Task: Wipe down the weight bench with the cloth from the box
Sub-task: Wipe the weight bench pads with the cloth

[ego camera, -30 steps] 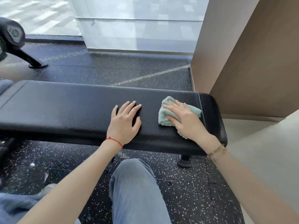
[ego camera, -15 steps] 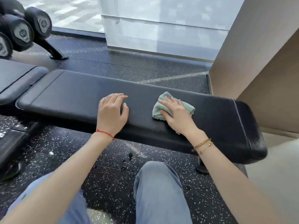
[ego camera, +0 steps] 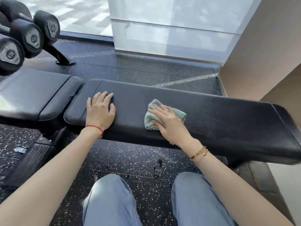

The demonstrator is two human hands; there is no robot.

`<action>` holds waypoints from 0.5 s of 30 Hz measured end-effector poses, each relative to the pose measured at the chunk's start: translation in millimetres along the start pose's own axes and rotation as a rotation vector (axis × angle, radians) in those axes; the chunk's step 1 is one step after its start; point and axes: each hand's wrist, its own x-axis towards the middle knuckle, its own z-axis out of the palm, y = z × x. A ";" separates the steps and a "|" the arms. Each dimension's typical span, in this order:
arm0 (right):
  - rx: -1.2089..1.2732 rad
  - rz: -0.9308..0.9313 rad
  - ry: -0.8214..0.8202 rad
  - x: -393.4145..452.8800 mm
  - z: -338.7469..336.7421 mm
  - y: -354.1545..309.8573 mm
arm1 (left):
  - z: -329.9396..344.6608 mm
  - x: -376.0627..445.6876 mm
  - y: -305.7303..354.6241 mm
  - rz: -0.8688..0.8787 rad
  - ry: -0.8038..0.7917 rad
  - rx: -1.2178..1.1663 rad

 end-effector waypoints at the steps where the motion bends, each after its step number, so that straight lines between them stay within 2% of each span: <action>1: 0.005 0.000 -0.009 4.0 -1.4 2.8 | 1.2 -0.3 -0.7 -0.005 -0.007 -0.003; 9: -0.095 0.227 0.085 121.3 17.8 24.0 | 3.3 -0.5 -0.5 -0.010 0.015 -0.008; 12: -0.095 0.179 0.083 129.6 25.2 18.4 | 4.1 0.2 -2.0 -0.014 0.036 -0.002; 15: -0.033 0.004 0.018 100.8 23.2 4.2 | 5.6 0.5 -3.0 -0.019 0.057 -0.004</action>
